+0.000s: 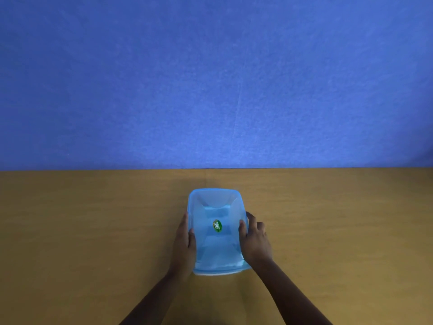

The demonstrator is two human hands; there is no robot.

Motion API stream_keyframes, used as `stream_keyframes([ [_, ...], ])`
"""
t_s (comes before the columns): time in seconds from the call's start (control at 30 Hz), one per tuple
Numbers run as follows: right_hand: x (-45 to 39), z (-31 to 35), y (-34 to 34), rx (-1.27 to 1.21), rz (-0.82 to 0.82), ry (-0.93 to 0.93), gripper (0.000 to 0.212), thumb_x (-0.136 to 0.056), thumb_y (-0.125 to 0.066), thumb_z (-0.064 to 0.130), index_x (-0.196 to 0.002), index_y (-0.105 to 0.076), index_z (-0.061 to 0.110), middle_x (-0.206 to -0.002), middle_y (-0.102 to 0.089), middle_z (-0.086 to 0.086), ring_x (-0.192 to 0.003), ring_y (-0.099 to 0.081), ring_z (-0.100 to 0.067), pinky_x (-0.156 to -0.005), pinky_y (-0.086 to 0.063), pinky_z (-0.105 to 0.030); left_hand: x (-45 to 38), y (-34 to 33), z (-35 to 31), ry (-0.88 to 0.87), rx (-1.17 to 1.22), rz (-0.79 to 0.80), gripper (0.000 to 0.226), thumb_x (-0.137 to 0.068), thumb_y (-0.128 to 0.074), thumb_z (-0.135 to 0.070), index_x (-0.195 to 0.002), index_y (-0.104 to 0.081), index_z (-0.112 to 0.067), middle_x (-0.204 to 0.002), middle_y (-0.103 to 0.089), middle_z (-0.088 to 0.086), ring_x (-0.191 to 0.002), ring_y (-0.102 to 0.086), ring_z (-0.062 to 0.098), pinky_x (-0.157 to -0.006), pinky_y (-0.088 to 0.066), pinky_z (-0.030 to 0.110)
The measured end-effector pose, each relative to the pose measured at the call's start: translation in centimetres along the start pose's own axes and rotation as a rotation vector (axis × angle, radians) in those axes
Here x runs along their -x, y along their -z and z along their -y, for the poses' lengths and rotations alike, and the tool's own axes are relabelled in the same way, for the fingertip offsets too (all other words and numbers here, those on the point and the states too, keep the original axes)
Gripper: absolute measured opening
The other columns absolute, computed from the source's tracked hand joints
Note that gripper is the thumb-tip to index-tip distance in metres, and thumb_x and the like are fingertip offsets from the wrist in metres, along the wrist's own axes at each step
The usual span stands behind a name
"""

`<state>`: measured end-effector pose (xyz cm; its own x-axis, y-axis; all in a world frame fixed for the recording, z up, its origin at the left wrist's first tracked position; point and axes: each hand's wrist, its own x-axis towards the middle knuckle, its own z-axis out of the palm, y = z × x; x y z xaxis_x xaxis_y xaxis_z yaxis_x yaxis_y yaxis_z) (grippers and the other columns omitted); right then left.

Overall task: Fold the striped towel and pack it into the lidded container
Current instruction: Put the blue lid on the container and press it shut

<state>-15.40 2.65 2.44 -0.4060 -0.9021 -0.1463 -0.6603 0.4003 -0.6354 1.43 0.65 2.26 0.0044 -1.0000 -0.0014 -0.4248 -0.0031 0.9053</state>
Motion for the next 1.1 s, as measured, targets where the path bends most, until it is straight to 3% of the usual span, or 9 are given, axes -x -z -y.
stream_keyframes([
  [0.1,0.1,0.2,0.1,0.094,-0.046,0.030,0.051,-0.096,-0.027,0.046,-0.144,-0.019,0.030,-0.132,-0.041,-0.010,-0.116,-0.047,-0.030,-0.090,-0.044,-0.042,0.3,0.1,-0.6,-0.071,-0.163,-0.040,0.055,-0.089,-0.040,0.008,-0.141,-0.025,0.000,-0.152,-0.023,0.018,-0.142,-0.021,0.025,-0.116,-0.017,0.031],
  [0.17,0.1,0.4,0.4,0.215,-0.094,0.102,0.052,-0.096,-0.028,0.045,-0.145,-0.017,0.029,-0.135,-0.039,-0.008,-0.118,-0.045,-0.027,-0.090,-0.045,-0.041,0.3,0.2,-1.1,-0.293,-0.393,-0.075,0.062,-0.076,-0.046,0.014,-0.136,-0.034,0.006,-0.148,-0.030,0.023,-0.137,-0.027,0.030,-0.113,-0.028,0.036],
  [0.27,-0.8,1.2,0.9,0.296,-0.137,0.213,0.058,-0.094,-0.032,0.051,-0.144,-0.021,0.024,-0.141,-0.036,-0.006,-0.123,-0.041,-0.024,-0.095,-0.043,-0.038,-0.9,0.1,-2.6,-0.518,-0.589,0.001,0.057,-0.072,-0.043,0.004,-0.129,-0.045,0.009,-0.140,-0.043,0.025,-0.129,-0.041,0.040,-0.105,-0.040,0.044],
  [0.33,-2.0,2.2,1.1,0.278,-0.136,0.244,0.061,-0.094,-0.032,0.053,-0.143,-0.024,0.020,-0.144,-0.034,-0.005,-0.130,-0.037,-0.023,-0.100,-0.040,-0.038,-2.4,-0.4,-3.6,-0.481,-0.631,0.051,0.057,-0.076,-0.051,0.002,-0.132,-0.040,0.009,-0.143,-0.038,0.025,-0.132,-0.036,0.042,-0.106,-0.036,0.053],
  [0.43,-4.0,3.7,1.0,0.225,-0.086,0.306,0.057,-0.096,-0.033,0.046,-0.144,-0.025,0.016,-0.151,-0.028,-0.006,-0.138,-0.027,-0.022,-0.110,-0.029,-0.036,-5.2,-1.1,-4.5,-0.365,-0.703,0.079,0.061,-0.089,-0.042,-0.010,-0.142,-0.016,0.003,-0.155,-0.012,0.019,-0.144,-0.011,0.033,-0.118,-0.014,0.041],
  [0.53,-5.3,4.5,0.1,0.277,0.029,0.357,0.059,-0.098,-0.029,0.045,-0.146,-0.018,0.014,-0.157,-0.018,-0.006,-0.145,-0.012,-0.020,-0.117,-0.010,-0.034,-7.2,-1.6,-3.8,-0.305,-0.831,0.126,0.062,-0.095,-0.030,-0.024,-0.145,0.000,-0.003,-0.157,0.004,0.013,-0.146,0.000,0.023,-0.119,-0.007,0.035],
  [0.67,-5.9,3.8,-1.1,0.383,0.066,0.379,0.067,-0.096,-0.025,0.053,-0.148,-0.011,0.012,-0.159,-0.006,-0.007,-0.146,0.001,-0.021,-0.118,0.000,-0.035,-7.8,-1.7,-2.9,-0.280,-0.902,0.191,0.060,-0.097,-0.027,-0.030,-0.145,-0.004,-0.002,-0.158,-0.002,0.013,-0.146,-0.002,0.023,-0.119,-0.007,0.037],
  [1.1,-6.0,3.0,-2.0,0.402,0.016,0.405,0.074,-0.091,-0.015,0.060,-0.148,-0.007,0.014,-0.159,-0.005,-0.005,-0.146,0.003,-0.020,-0.115,0.002,-0.033,-7.8,-1.8,-2.5,-0.308,-0.821,0.162,0.060,-0.097,-0.028,-0.030,-0.145,-0.006,-0.001,-0.157,-0.006,0.015,-0.146,-0.005,0.023,-0.120,-0.007,0.032],
])
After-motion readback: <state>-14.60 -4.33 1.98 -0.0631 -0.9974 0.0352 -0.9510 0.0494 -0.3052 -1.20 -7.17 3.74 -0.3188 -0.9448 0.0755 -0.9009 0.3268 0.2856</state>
